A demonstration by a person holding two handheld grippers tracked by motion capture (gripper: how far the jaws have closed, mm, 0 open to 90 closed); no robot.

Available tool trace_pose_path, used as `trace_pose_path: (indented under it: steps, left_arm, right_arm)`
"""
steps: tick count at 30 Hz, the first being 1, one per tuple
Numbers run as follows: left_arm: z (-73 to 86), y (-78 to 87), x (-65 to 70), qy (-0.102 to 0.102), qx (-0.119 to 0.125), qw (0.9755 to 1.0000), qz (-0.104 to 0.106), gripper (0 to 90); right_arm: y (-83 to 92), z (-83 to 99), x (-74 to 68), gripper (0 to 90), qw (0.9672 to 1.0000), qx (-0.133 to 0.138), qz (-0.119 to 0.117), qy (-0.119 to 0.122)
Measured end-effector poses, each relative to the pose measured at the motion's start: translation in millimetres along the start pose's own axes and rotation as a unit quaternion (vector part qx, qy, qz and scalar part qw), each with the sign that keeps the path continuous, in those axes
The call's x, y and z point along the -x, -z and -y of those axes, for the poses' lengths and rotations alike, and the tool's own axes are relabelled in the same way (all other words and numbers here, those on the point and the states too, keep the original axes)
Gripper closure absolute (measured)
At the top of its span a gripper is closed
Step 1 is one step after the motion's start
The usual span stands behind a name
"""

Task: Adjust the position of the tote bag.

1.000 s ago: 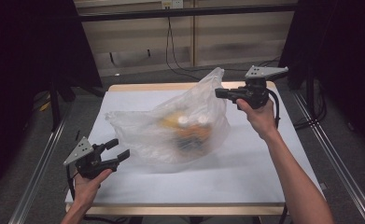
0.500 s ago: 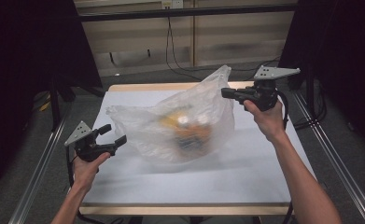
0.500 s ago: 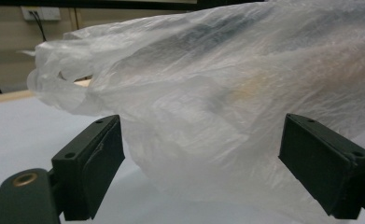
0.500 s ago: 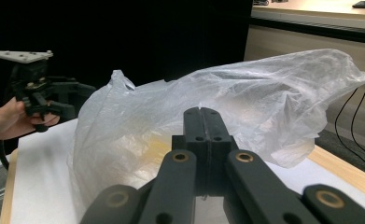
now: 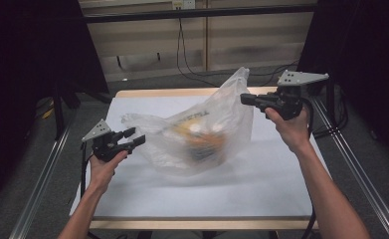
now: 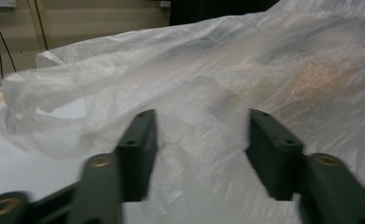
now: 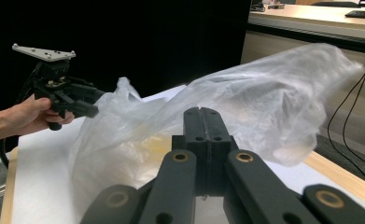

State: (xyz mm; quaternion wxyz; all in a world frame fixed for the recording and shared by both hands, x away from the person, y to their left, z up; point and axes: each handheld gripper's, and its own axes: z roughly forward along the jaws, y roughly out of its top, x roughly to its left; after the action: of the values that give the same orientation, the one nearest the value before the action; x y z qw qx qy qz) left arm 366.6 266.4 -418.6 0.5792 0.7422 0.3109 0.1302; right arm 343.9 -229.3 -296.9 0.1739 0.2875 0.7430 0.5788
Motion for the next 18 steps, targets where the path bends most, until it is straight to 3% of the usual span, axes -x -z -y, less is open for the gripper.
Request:
trace_pose_path:
  steps: [2, 3, 5, 6, 12, 15, 18]
  left_arm:
    - [-3.1, -0.1, 1.5, 0.000, 0.000, 1.0000, 0.007, 73.0]
    - [-4.6, -1.2, 2.8, 0.008, -0.002, 0.9998, 0.017, 78.9]
    - [-8.4, -1.9, 6.9, -0.004, -0.007, 0.9999, 0.013, 88.9]
    - [-10.2, -1.9, 8.1, 0.000, -0.004, 0.9998, 0.021, 89.8]
    - [-31.8, 6.1, 22.9, -0.030, 0.021, 0.9987, 0.036, 90.0]
    - [-42.6, 10.7, 30.4, -0.039, 0.039, 0.9977, 0.041, 90.0]
    - [-53.6, 15.4, 38.1, -0.062, 0.044, 0.9964, 0.036, 90.0]
  right_arm:
    - [2.9, 0.3, 1.0, 90.0, 1.0000, 0.001, 0.004, 0.000]
    - [4.2, 0.5, 1.5, 90.0, 1.0000, 0.002, 0.005, 0.000]
    - [6.9, 0.4, 2.4, 90.0, 1.0000, 0.002, 0.008, 0.000]
    - [8.1, 0.2, 2.9, 90.0, 1.0000, 0.003, 0.009, -0.001]
    - [14.3, 0.5, 6.2, 90.0, 0.9997, 0.005, 0.023, -0.001]
    - [16.1, 1.2, 7.7, 90.0, 0.9995, 0.007, 0.031, -0.002]
    - [18.0, 2.3, 8.8, 90.0, 0.9993, 0.007, 0.036, -0.003]
